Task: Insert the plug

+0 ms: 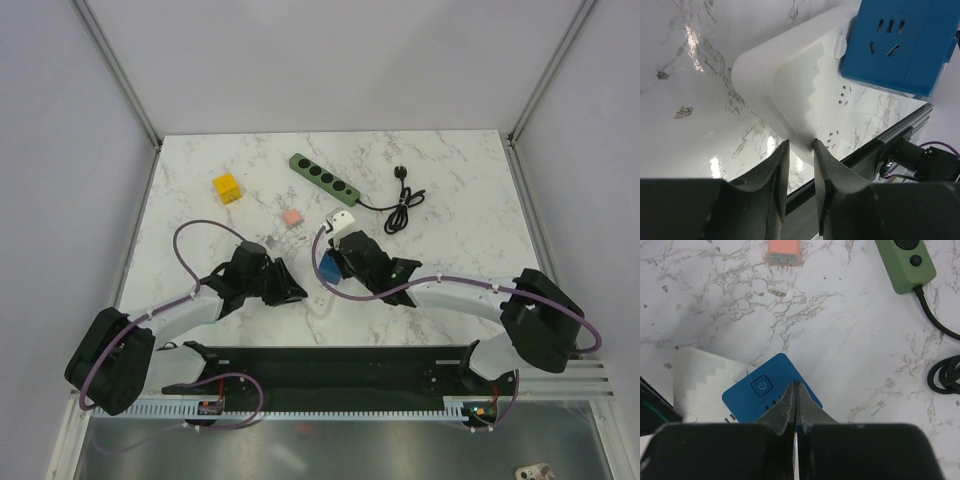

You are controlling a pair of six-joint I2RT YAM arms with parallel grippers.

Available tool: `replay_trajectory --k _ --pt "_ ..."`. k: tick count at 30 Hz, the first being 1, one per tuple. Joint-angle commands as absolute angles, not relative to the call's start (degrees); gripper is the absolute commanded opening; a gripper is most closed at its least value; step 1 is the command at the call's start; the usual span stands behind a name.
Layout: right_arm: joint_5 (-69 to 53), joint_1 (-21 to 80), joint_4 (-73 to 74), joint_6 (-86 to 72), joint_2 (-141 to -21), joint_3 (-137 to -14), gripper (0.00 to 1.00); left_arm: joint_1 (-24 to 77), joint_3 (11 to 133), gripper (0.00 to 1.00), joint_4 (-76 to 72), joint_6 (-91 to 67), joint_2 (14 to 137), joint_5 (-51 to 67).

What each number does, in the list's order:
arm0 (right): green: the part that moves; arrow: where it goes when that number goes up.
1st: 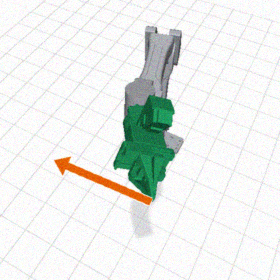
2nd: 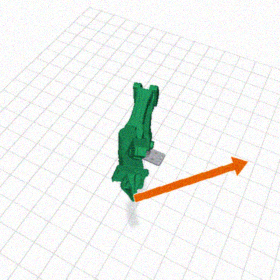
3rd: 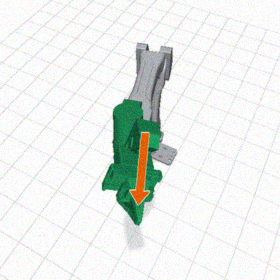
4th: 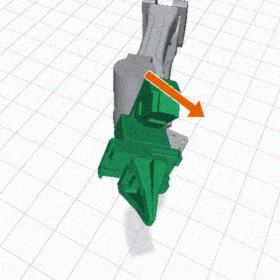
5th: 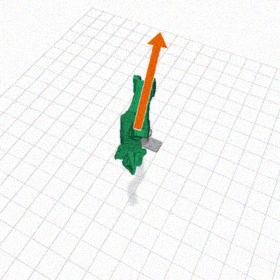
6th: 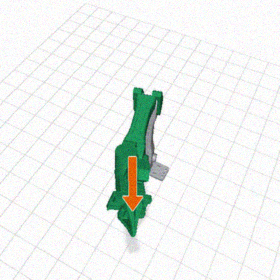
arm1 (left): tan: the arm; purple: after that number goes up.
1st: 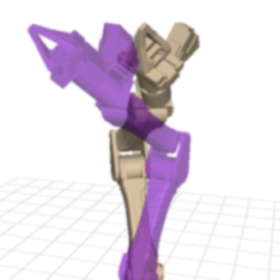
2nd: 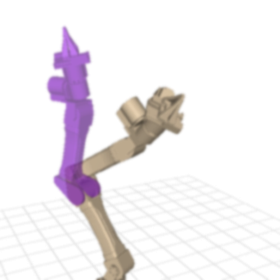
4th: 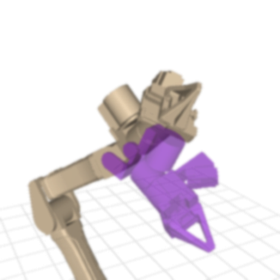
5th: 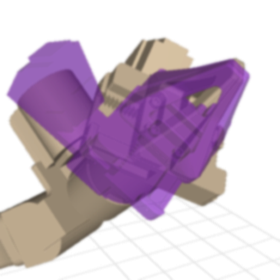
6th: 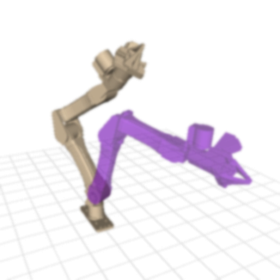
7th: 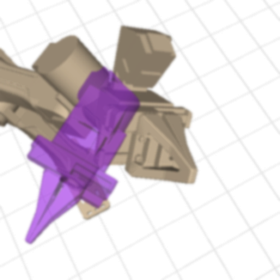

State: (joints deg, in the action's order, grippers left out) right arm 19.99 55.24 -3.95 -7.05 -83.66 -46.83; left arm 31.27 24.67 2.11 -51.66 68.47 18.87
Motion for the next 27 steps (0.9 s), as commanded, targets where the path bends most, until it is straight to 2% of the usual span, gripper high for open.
replay_trajectory --k 1,8,15,17,19,20,21,23,25,27 --pt "14.76 54.05 -0.18 -7.91 -89.04 -45.88 0.00 31.64 23.99 0.32 1.84 -53.00 68.20 16.96" --pt "16.26 53.96 9.40 -6.86 -79.99 -53.86 0.00 31.64 24.96 0.34 3.95 -52.91 66.54 16.70" --pt "13.54 53.97 10.81 -8.08 -78.75 -54.15 0.05 31.64 31.10 0.59 12.80 -51.86 63.02 12.59" --pt "13.18 53.96 9.59 -10.01 -77.09 -53.09 0.17 31.55 33.04 0.63 16.86 -51.33 61.01 9.77" --pt "13.27 53.97 7.56 -11.59 -74.89 -51.86 0.52 31.38 37.34 0.69 23.94 -49.75 59.60 3.80" --pt "13.36 53.96 6.95 -11.69 -72.53 -51.77 0.97 31.29 39.01 0.73 26.34 -49.22 59.15 1.43" --pt "13.62 54.05 6.42 -12.39 -71.29 -51.77 0.98 30.85 42.59 0.79 29.41 -48.96 58.02 -3.90" --pt "17.30 53.96 6.94 -16.76 -68.21 -52.90 0.98 30.06 46.04 0.83 36.71 -48.96 57.31 -8.50" --pt "20.11 53.96 8.08 -19.06 -65.93 -53.52 0.98 28.39 50.26 0.94 43.64 -50.18 56.34 -15.01" --pt "21.17 53.96 7.39 -21.87 -64.78 -53.79 0.98 25.42 52.20 0.99 46.83 -52.02 55.03 -18.70"
